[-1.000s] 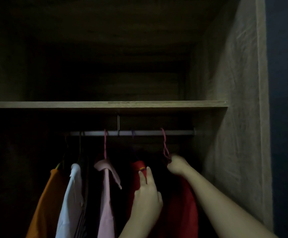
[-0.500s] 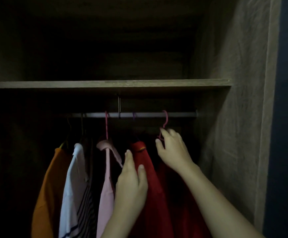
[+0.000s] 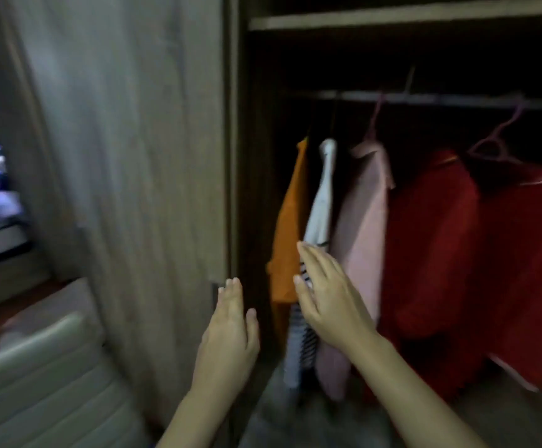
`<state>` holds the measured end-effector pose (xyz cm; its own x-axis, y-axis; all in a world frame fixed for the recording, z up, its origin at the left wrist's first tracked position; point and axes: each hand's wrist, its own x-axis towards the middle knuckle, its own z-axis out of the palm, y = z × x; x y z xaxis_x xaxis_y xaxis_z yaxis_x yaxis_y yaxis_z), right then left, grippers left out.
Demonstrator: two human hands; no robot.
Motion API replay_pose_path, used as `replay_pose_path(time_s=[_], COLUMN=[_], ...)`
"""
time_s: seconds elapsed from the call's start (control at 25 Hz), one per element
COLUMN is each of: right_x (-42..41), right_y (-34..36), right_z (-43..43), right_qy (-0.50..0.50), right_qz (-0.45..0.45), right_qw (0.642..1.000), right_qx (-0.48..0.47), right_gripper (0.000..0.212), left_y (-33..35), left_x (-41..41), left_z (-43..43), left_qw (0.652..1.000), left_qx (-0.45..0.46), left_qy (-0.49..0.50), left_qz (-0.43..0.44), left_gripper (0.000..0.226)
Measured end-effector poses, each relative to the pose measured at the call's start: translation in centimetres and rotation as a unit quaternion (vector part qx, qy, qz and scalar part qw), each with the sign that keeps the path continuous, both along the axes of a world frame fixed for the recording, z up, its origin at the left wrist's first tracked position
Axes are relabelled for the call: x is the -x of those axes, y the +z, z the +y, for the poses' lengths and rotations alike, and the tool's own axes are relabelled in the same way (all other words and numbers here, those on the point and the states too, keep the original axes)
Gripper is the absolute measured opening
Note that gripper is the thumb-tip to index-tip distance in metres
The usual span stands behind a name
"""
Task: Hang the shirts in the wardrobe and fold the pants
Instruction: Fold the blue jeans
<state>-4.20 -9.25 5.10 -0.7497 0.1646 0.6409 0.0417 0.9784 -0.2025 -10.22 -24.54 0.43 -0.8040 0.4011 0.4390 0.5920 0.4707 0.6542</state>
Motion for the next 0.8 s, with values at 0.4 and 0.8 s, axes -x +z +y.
replay_pose_path(time_s=[0.4,0.8], right_x=[1.7,6.4], right_y=[-24.0,-43.2], right_z=[-20.0,-28.3], right_qy=[0.102,0.206], right_qz=[-0.325,-0.545], right_qw=[0.94,0.81], right_qx=[0.023,-0.065], right_gripper=[0.06,0.08], left_y=[-19.5,-40.1], left_x=[0.1,-3.2], left_z=[-22.9,-37.2], left_qw=[0.952,0.833], left_qx=[0.253,0.344], left_qy=[0.078,0.186], left_qz=[-0.152,-0.391], left_gripper=[0.066,0.064])
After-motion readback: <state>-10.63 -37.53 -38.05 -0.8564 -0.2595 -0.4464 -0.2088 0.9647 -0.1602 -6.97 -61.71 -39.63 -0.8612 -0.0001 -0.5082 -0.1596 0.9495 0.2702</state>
